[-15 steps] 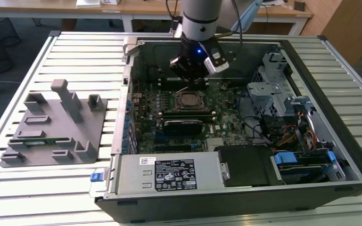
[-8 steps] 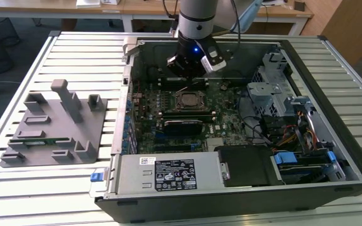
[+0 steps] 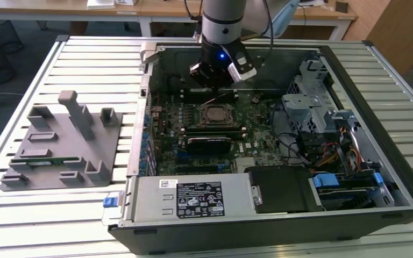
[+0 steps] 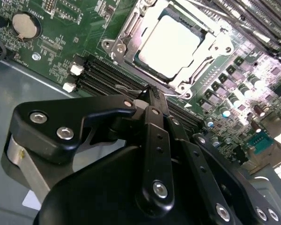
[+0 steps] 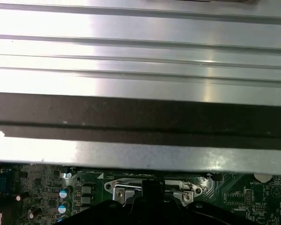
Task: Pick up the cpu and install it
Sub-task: 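Install the first cpu locking lever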
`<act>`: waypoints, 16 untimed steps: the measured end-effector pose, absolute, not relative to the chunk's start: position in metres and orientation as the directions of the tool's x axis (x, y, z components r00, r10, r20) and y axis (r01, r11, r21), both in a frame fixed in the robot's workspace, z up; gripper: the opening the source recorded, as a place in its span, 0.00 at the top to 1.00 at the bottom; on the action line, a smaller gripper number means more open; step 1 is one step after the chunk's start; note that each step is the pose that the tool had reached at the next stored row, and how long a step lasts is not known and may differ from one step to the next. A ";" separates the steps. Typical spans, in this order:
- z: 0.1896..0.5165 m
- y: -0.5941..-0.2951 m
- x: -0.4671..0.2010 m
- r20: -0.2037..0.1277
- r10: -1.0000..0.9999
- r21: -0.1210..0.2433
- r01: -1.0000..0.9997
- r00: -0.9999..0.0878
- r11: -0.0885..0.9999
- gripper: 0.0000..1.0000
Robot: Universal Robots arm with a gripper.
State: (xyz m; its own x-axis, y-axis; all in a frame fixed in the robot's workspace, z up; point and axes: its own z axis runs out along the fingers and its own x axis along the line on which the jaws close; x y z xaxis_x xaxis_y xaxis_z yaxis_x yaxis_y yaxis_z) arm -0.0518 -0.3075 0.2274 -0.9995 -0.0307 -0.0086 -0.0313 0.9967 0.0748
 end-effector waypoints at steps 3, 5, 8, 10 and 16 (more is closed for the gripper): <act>0.227 -0.304 -0.052 -0.010 -0.031 0.087 -0.032 -0.999 0.996 0.89; 0.227 -0.302 -0.052 -0.010 -0.032 0.090 -0.033 -0.999 0.995 0.89; 0.227 -0.300 -0.051 -0.010 -0.033 0.090 -0.034 -0.999 0.995 0.89; 0.227 -0.300 -0.050 -0.010 -0.033 0.090 -0.034 -0.999 0.995 0.89; 0.227 -0.300 -0.047 -0.010 -0.033 0.089 -0.034 -0.999 0.995 0.89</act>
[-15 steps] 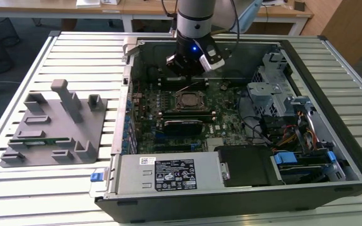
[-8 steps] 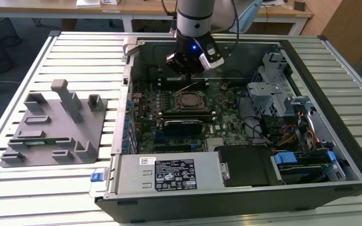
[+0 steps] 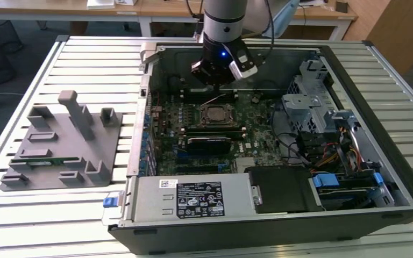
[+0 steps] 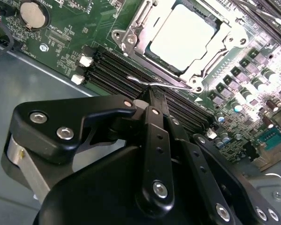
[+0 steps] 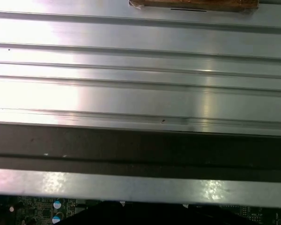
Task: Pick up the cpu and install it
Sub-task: 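Install the first cpu locking lever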
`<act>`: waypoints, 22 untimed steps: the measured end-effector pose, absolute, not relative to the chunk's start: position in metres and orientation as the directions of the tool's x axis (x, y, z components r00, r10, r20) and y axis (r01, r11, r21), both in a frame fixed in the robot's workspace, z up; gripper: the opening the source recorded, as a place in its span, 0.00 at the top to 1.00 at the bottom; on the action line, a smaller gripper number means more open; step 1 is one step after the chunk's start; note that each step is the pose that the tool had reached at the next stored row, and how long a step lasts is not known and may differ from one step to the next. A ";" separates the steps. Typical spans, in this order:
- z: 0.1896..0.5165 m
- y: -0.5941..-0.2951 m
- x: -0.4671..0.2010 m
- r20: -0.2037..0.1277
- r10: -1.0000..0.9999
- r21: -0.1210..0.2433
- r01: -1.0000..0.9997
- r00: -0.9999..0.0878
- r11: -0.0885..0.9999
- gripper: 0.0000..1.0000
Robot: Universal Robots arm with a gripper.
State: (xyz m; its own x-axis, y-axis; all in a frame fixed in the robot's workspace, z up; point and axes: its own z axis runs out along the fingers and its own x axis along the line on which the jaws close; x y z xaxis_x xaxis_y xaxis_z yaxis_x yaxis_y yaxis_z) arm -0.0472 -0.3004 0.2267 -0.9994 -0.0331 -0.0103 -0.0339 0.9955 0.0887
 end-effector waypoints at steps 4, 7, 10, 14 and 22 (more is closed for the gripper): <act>0.226 -0.300 -0.044 -0.010 -0.033 0.088 -0.034 -0.999 0.996 0.89; 0.225 -0.300 -0.043 -0.010 -0.033 0.086 -0.034 -0.999 0.996 0.89; 0.224 -0.300 -0.042 -0.010 -0.033 0.084 -0.034 -0.999 0.996 0.89; 0.221 -0.300 -0.041 -0.010 -0.033 0.081 -0.034 -0.999 0.996 0.89; 0.216 -0.301 -0.035 -0.010 -0.033 0.080 -0.034 -0.999 0.996 0.89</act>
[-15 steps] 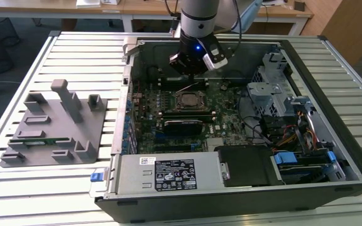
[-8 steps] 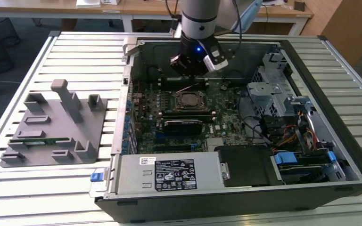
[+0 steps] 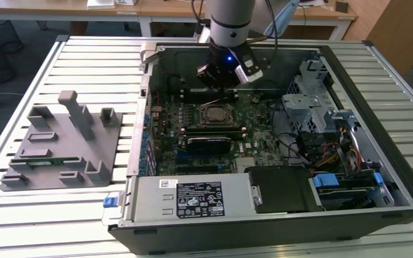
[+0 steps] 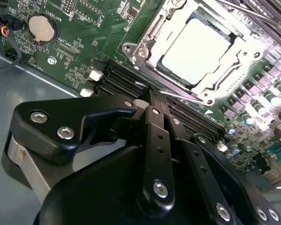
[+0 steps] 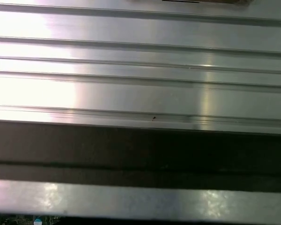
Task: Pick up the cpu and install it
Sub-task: 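Install the first cpu locking lever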
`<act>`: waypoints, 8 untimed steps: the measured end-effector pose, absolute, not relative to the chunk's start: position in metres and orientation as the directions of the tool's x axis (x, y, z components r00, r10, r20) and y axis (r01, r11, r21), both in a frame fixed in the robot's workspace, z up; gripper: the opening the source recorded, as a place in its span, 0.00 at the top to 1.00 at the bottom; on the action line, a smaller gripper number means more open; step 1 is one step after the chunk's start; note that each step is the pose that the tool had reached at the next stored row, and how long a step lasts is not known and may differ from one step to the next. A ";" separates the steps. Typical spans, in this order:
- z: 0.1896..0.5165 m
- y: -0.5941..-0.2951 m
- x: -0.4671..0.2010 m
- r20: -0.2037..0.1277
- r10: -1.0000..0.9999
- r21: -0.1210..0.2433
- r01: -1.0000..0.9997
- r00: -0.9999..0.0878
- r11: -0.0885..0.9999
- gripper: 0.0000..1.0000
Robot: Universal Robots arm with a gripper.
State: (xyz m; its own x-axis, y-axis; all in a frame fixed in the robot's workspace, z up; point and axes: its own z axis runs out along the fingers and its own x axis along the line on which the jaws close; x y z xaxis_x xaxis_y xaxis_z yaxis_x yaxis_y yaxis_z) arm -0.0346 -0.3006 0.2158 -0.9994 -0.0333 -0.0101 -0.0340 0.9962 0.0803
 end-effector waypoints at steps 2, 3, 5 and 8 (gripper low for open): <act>0.214 -0.301 -0.034 -0.010 -0.033 0.080 -0.034 -0.999 0.996 0.89; 0.213 -0.301 -0.034 -0.010 -0.033 0.080 -0.034 -0.999 0.996 0.89; 0.211 -0.301 -0.033 -0.010 -0.033 0.080 -0.034 -0.999 0.996 0.89; 0.208 -0.301 -0.032 -0.010 -0.033 0.080 -0.034 -0.999 0.996 0.89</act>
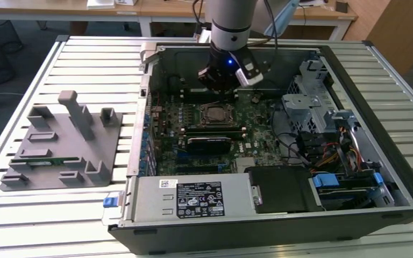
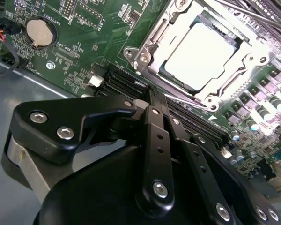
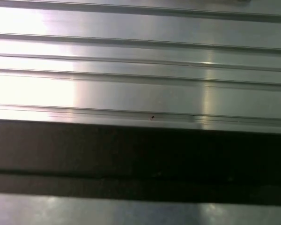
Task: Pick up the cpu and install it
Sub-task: 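Install the first cpu locking lever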
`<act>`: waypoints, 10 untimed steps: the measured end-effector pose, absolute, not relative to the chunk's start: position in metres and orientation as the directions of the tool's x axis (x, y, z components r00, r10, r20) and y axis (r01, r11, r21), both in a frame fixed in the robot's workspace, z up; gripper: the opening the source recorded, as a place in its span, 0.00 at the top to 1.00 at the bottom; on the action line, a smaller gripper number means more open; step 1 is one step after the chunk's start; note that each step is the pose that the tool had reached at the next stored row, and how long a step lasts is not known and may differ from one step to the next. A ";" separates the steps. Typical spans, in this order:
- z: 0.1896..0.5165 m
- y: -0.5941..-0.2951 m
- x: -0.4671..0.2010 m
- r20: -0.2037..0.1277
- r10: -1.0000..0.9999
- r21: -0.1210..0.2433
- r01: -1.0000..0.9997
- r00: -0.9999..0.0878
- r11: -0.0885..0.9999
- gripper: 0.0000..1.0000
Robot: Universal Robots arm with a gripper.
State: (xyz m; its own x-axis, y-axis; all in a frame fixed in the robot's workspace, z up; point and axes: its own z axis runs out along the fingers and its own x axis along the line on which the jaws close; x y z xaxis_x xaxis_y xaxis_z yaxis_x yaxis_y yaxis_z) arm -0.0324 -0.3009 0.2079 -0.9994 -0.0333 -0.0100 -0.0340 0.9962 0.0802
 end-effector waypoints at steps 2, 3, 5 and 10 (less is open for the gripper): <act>0.206 -0.301 -0.032 -0.010 -0.033 0.080 -0.034 -0.999 0.996 0.89; 0.205 -0.301 -0.031 -0.010 -0.033 0.080 -0.034 -0.999 0.996 0.89; 0.204 -0.301 -0.031 -0.010 -0.033 0.080 -0.034 -0.999 0.996 0.89; 0.202 -0.301 -0.030 -0.010 -0.033 0.080 -0.034 -0.999 0.996 0.89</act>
